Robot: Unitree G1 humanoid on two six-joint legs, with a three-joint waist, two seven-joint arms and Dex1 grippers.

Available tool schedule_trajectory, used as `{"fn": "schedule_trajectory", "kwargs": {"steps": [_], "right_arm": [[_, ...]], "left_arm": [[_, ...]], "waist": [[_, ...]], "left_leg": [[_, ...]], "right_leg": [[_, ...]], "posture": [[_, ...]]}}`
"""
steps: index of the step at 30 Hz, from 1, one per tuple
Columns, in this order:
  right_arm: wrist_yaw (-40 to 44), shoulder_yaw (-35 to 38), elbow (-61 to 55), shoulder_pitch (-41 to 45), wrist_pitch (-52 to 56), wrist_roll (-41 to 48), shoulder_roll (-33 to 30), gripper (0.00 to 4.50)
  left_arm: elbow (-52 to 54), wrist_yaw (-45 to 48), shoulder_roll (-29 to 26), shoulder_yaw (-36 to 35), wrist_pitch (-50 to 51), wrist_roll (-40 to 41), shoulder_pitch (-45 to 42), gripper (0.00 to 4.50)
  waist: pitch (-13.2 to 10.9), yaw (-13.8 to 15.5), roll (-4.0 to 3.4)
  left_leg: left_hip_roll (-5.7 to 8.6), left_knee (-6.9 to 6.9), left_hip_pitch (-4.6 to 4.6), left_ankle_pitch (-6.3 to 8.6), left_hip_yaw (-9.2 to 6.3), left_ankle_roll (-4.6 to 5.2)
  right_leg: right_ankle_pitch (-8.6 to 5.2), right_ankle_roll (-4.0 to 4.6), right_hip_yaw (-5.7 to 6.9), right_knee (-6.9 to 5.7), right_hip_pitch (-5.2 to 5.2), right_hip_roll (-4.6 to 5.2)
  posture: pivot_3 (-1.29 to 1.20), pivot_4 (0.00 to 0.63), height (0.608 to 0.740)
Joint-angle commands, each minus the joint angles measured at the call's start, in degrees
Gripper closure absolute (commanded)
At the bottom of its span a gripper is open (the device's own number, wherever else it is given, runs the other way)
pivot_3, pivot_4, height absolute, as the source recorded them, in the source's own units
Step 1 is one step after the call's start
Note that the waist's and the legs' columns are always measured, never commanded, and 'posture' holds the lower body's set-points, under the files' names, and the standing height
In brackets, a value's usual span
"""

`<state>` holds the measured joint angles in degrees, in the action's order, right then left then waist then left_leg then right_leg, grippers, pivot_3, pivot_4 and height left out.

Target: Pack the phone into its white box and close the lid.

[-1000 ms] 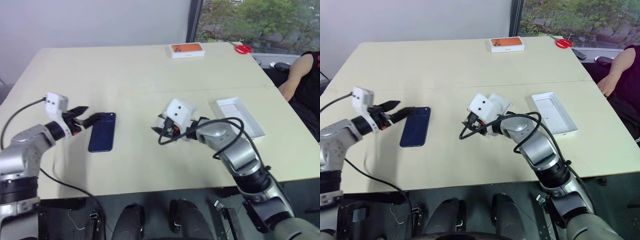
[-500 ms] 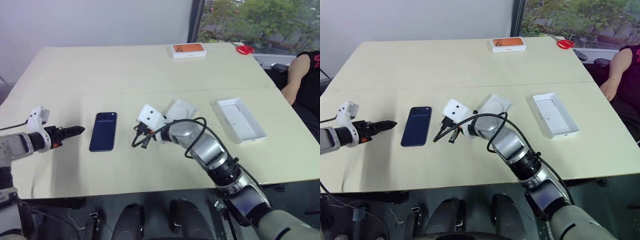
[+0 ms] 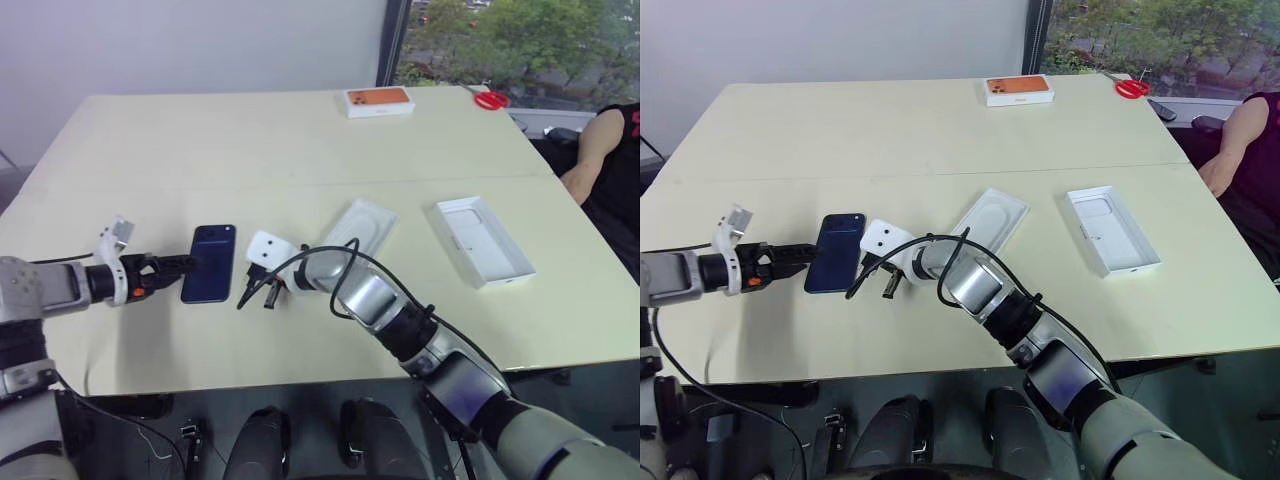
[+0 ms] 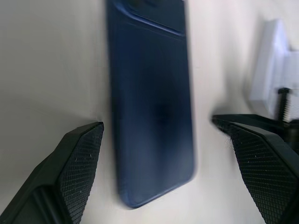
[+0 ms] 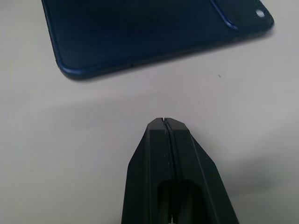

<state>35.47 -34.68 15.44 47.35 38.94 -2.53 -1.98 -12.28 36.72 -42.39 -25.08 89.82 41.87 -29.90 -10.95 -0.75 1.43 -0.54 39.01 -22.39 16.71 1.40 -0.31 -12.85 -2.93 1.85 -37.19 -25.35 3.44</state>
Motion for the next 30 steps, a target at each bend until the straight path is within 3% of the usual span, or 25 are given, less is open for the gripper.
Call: {"fn": "schedule_trajectory", "kwargs": {"steps": [1,12,22,25,30], "right_arm": [[0.73,0.18,0.18,0.75,-1.32,-0.68,1.44,4.49],[2.07,0.77,-2.74,-1.10,-1.29,-1.83,0.26,4.49],[2.26,0.88,-4.39,-2.44,-0.84,-2.28,-0.52,4.49],[2.24,0.99,-4.84,-2.82,-0.62,-2.37,-0.71,4.50],[2.01,0.99,-6.48,-3.50,0.14,-2.38,-1.03,4.50]], "left_arm": [[2.24,-2.19,4.38,0.82,2.68,3.38,1.44,0.00],[2.24,-9.07,10.16,-5.78,2.68,8.19,0.43,0.00],[0.96,-10.11,8.58,-7.92,2.68,9.07,-0.05,0.00],[1.40,-10.12,8.28,-6.65,2.68,9.40,0.47,0.89],[1.10,-10.29,8.67,-7.78,2.68,9.76,0.41,3.27]], "waist": [[0.01,0.05,-0.02],[0.04,0.09,-0.02],[0.04,-0.29,-0.02],[0.03,-0.35,-0.02],[0.02,-0.36,0.00]], "left_leg": [[0.06,-0.01,0.00,-0.01,0.00,-0.02],[0.22,-0.03,-0.01,-0.06,-0.05,-0.13],[0.22,-0.08,-0.01,-0.06,-0.05,-0.14],[0.21,-0.10,-0.01,-0.06,-0.05,-0.14],[0.20,-0.13,-0.03,-0.07,-0.06,-0.17]], "right_leg": [[0.00,0.00,0.00,0.00,0.01,0.07],[0.00,0.00,0.01,0.05,0.04,0.28],[0.00,0.00,0.01,0.06,0.02,0.27],[0.00,0.00,0.01,0.06,0.00,0.27],[0.00,0.00,0.01,0.07,-0.03,0.27]], "posture": [[0.00,0.150,0.740],[0.00,0.150,0.740],[0.00,0.150,0.740],[0.00,0.150,0.740],[0.00,0.150,0.740]]}}
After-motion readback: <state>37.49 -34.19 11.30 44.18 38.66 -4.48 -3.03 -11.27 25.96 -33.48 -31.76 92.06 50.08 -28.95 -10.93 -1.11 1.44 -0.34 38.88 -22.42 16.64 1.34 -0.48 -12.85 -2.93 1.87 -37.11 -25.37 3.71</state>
